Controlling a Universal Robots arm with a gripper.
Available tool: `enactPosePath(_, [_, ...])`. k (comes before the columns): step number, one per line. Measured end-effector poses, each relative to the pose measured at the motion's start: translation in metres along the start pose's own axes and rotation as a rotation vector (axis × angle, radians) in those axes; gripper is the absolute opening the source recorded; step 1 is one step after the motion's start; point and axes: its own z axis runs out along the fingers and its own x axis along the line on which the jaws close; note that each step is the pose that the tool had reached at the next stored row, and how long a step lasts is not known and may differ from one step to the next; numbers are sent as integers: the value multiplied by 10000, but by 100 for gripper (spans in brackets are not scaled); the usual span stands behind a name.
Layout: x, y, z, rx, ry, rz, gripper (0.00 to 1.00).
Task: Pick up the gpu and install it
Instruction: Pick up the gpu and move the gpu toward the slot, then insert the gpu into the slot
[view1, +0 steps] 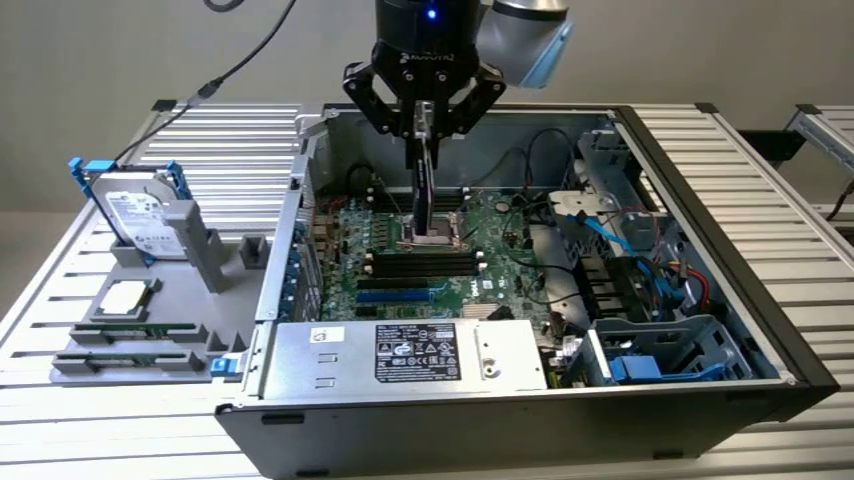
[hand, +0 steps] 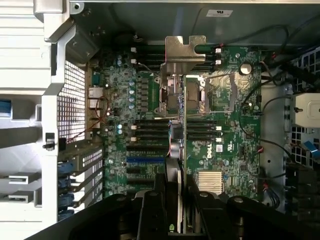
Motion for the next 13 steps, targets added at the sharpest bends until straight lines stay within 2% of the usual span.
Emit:
enactPosePath(3, [-14,43,52,4,4,-54,27])
enactPosePath(4, [-14,46,53,17,31,-85,27])
enactPosePath(13, [-13,46,53,17,32,-84,27])
